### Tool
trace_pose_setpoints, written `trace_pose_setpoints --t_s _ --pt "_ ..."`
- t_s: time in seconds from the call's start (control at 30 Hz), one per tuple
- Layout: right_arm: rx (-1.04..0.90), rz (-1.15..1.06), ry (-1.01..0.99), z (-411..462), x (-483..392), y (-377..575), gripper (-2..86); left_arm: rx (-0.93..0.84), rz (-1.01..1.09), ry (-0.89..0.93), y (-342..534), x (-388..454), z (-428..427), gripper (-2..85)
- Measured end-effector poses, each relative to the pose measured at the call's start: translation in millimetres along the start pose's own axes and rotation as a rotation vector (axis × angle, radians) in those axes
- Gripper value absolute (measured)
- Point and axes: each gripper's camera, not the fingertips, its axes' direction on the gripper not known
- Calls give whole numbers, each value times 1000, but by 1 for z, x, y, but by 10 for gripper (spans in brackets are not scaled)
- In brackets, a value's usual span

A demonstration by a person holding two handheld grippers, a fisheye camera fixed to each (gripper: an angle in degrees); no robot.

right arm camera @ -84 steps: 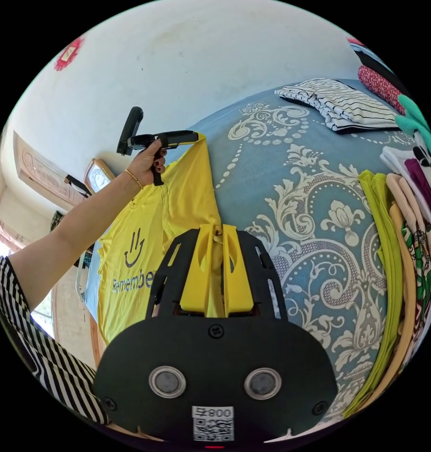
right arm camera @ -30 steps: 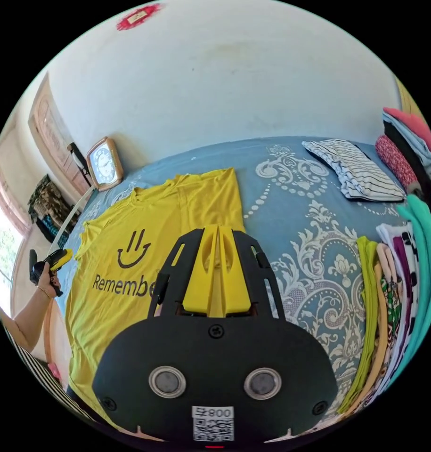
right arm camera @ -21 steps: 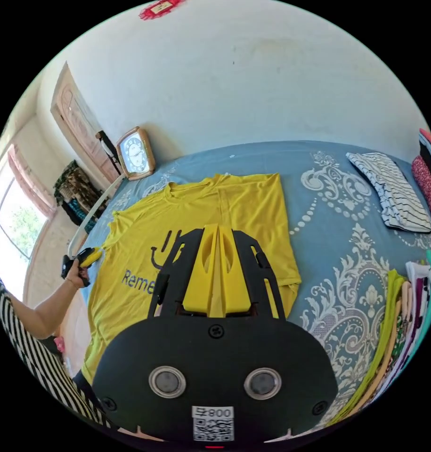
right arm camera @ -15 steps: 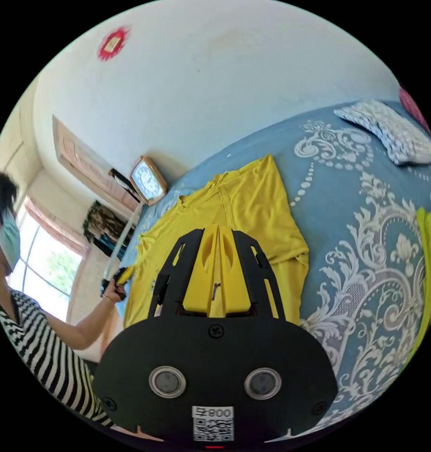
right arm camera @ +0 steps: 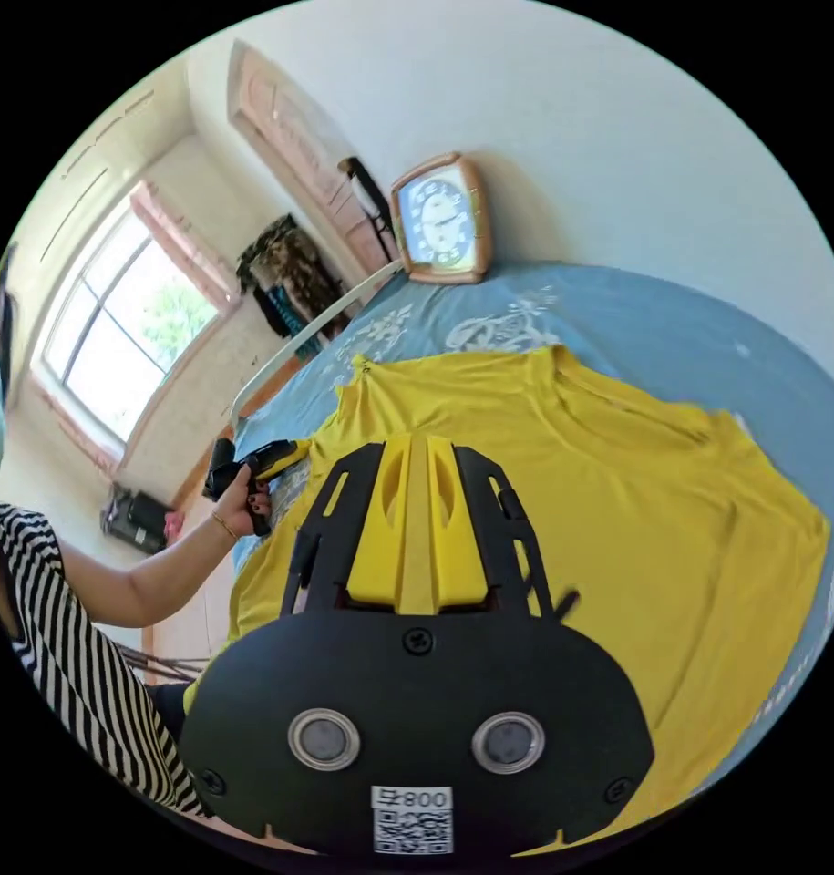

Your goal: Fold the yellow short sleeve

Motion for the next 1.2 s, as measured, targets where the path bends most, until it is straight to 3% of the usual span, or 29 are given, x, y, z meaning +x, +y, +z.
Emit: trace_pose_setpoints --t_s 0.1,0.33,0.63,0.87,1.2 --pt "-114 -119 -62 84 -19 -73 66 6 8 31 0 12 -13 3" --pt "-270 -274 26 247 -62 -196 69 8 22 58 8 41 -34 1" --pt "-462 -389 130 373 -67 -234 61 -1 34 87 31 73 -43 1" --pt "-427 -403 91 385 -47 -248 13 -11 41 87 62 95 -35 1" --pt "-254 -362 -162 288 11 -275 5 -3 101 80 126 128 -9 1"
